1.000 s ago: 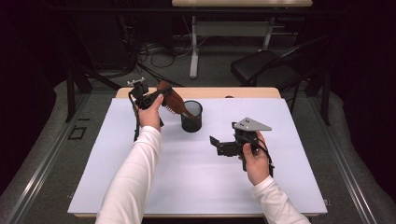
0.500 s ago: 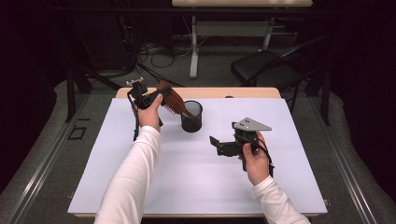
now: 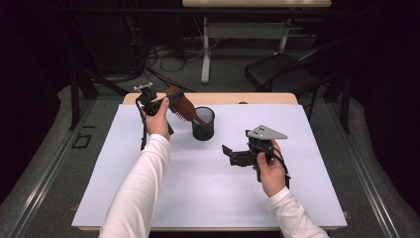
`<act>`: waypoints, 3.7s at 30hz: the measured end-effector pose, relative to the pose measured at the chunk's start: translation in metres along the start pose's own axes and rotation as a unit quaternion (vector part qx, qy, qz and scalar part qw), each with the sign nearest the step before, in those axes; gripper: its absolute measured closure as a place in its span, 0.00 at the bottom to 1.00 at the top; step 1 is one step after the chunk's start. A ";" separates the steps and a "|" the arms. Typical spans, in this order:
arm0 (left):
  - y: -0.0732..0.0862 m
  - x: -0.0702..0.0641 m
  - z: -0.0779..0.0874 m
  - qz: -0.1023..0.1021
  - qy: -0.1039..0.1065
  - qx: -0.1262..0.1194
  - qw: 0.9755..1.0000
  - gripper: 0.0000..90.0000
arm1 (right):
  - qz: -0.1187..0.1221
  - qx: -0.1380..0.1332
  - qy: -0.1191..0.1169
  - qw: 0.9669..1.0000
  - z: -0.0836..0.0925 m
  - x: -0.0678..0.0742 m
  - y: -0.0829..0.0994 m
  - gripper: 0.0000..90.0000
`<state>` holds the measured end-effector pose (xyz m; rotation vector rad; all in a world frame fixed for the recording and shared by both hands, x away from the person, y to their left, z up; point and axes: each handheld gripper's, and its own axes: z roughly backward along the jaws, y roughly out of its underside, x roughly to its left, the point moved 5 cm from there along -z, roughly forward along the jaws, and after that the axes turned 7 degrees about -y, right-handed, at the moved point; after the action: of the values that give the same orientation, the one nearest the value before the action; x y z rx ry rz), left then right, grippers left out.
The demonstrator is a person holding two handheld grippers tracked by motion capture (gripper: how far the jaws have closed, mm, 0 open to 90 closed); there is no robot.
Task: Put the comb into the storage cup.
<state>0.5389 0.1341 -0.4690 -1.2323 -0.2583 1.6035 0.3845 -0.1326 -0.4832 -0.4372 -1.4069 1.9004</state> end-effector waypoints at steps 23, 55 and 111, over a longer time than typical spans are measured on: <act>-0.003 0.001 0.007 0.006 0.000 0.005 1.000 0.01 | 0.002 0.001 0.001 1.000 0.000 0.000 0.000 0.00; 0.007 0.000 0.028 -0.109 -0.015 0.033 0.993 0.00 | 0.001 0.006 0.004 1.000 -0.001 -0.001 0.002 0.00; 0.035 0.024 0.097 -0.171 0.045 0.055 0.983 0.00 | 0.005 0.023 0.005 1.000 -0.006 -0.003 0.008 0.00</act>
<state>0.4424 0.1765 -0.4639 -1.1050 -0.3009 1.2459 0.3872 -0.1318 -0.4925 -0.4328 -1.3534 1.9320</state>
